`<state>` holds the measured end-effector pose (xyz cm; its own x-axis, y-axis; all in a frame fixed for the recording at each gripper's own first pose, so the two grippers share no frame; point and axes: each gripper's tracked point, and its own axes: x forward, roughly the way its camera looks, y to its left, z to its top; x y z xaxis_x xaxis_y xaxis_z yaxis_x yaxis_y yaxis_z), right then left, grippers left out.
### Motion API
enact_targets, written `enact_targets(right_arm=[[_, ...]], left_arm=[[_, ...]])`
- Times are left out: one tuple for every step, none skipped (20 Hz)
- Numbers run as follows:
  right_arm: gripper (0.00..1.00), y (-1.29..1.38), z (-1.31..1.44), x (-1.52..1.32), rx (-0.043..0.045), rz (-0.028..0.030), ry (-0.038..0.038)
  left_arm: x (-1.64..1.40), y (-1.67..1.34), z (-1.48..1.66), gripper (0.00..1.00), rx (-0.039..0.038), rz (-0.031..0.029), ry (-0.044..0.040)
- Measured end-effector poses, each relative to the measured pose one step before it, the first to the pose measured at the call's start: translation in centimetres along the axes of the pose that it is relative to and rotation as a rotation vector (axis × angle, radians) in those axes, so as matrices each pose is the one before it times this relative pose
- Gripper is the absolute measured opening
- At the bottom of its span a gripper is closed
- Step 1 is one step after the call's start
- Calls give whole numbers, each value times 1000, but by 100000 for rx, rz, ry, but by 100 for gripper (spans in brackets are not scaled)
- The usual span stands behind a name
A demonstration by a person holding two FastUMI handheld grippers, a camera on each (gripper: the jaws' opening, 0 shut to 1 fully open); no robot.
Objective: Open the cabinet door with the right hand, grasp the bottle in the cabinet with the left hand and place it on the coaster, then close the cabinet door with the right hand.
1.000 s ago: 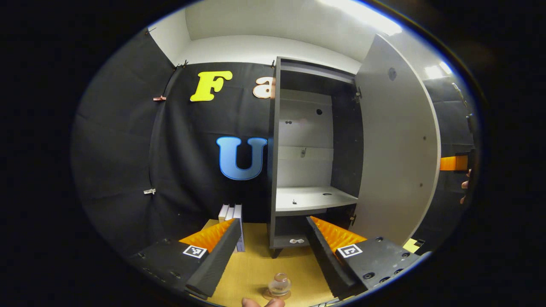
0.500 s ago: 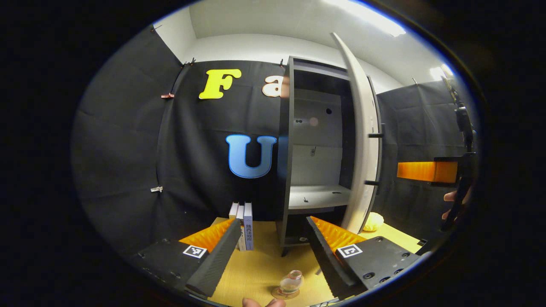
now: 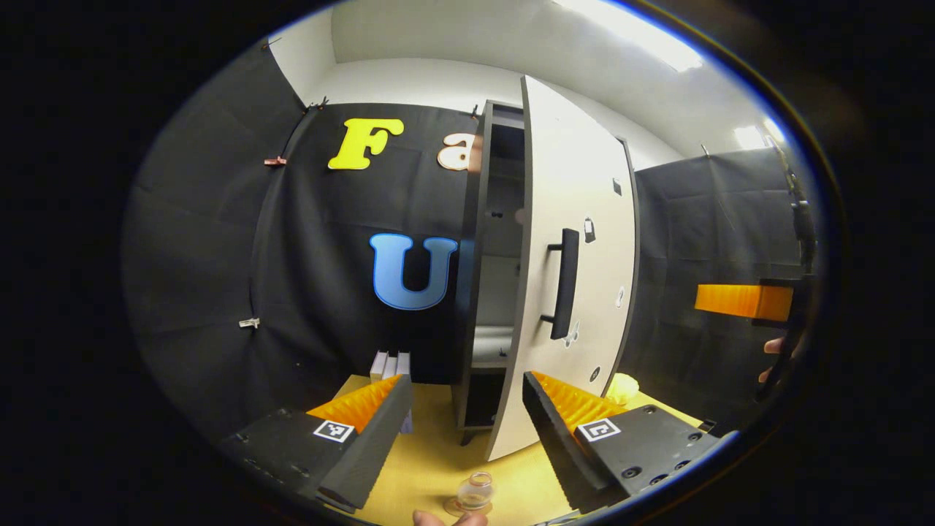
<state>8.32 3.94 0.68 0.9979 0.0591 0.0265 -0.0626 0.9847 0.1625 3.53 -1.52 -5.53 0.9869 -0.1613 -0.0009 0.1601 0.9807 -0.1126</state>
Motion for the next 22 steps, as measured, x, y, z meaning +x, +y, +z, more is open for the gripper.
enact_targets(right_arm=[[98, -1052, 354, -259, 215, -1638, -700], [98, -1121, 295, -242, -66, -1460, -330], [98, -1032, 153, -211, -419, -1505, -154], [98, -979, 5, -280, -416, -935, 150], [97, -834, 0, -114, -399, -964, 122], [98, -829, 2, -198, -363, -600, 56], [98, -691, 6, -111, -335, -132, -133], [98, -627, -63, -20, -582, -170, -50], [98, -523, -120, -23, -275, 267, -112], [98, -317, -91, 135, -41, 829, 88], [98, -72, -250, 164, 330, 1332, 624], [98, -109, -252, 292, 296, 1433, 665], [98, -275, -235, 180, 30, 1034, 749], [98, -436, -146, 259, -713, 386, 199], [98, -548, -220, 336, -1018, 324, 336], [98, -402, -295, 102, -933, 547, 282], [98, -314, -276, 59, -251, 562, -1], [98, -369, -62, -119, -8, 447, -530], [98, -314, 82, -98, -313, 374, -1099], [98, -344, 218, -184, -775, 486, -1556], [98, -408, 54, -17, -557, -23, -681], [98, -499, -36, -11, 24, 246, -243]], left_arm=[[188, -348, 140, 95, 1055, 176, 45], [119, -352, 297, 95, 962, 140, -40], [178, -462, 71, 95, 553, -148, -286], [38, -482, 225, 95, 156, 110, -353], [5, -430, -10, 97, -68, 240, 233], [92, -426, 74, 95, 114, 323, 336], [-37, -424, 88, 95, 299, 650, 294], [-78, -434, 252, 95, 380, 689, -97], [77, -354, 291, 95, 147, 1233, -468], [-43, -384, 385, 95, 181, 1177, -362], [0, -348, 97, 95, 350, 1700, 499], [-134, -405, 400, 95, 370, 1513, -497], [23, -505, 504, 95, 473, 833, -650], [-50, -483, 409, 95, 798, 987, -349], [-118, -270, 39, 95, 608, 1375, 72], [-103, -329, 150, 95, 72, 1066, 18], [-160, -492, 144, 95, 167, 753, -515], [-216, -393, 410, 95, 442, 1180, -1012], [-125, -410, 314, 95, 491, 822, -860], [-110, -569, 135, 95, 374, 227, -333], [-139, -541, 20, 95, 564, 624, -95], [-169, -559, 39, 95, 729, 428, 127]])
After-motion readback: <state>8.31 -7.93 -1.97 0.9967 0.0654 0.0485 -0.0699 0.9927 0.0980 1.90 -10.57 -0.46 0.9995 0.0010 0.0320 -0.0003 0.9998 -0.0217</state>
